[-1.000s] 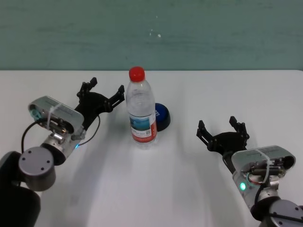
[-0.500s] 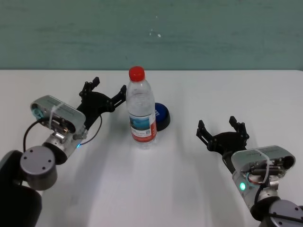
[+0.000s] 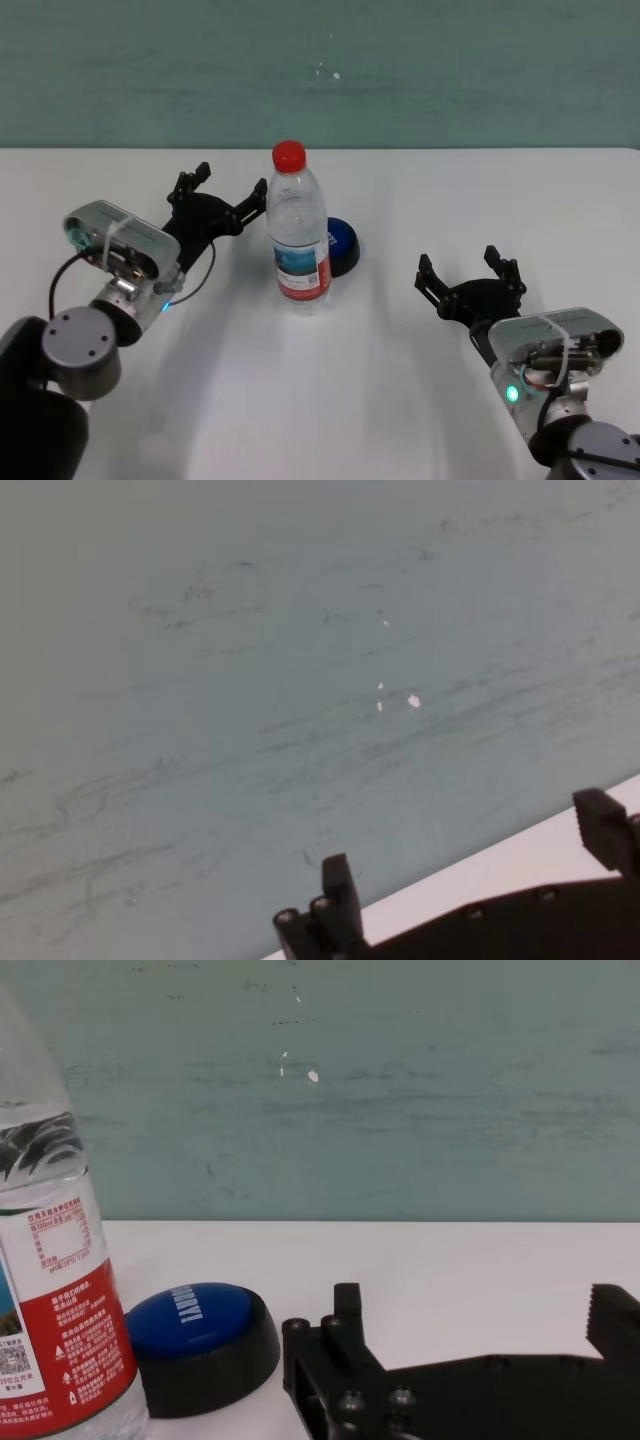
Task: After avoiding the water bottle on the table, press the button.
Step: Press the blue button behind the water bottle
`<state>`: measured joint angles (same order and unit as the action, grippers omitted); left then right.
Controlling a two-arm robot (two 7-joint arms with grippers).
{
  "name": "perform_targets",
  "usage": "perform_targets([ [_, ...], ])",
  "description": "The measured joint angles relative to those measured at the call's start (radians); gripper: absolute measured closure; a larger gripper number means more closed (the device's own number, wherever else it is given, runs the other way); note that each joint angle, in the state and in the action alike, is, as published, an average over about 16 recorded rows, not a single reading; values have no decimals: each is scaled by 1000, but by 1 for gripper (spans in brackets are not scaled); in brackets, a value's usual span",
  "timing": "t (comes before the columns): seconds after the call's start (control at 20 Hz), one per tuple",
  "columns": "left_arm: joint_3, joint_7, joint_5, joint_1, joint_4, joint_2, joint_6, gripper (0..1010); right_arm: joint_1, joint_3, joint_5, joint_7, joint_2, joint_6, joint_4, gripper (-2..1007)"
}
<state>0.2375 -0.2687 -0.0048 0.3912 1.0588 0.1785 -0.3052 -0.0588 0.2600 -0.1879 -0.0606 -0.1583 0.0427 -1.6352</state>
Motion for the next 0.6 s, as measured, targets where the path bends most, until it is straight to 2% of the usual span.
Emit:
perform_targets([
  [0.6, -14, 21, 3, 15, -27, -4, 7, 0, 0, 0, 0, 0, 0, 0, 0, 1],
])
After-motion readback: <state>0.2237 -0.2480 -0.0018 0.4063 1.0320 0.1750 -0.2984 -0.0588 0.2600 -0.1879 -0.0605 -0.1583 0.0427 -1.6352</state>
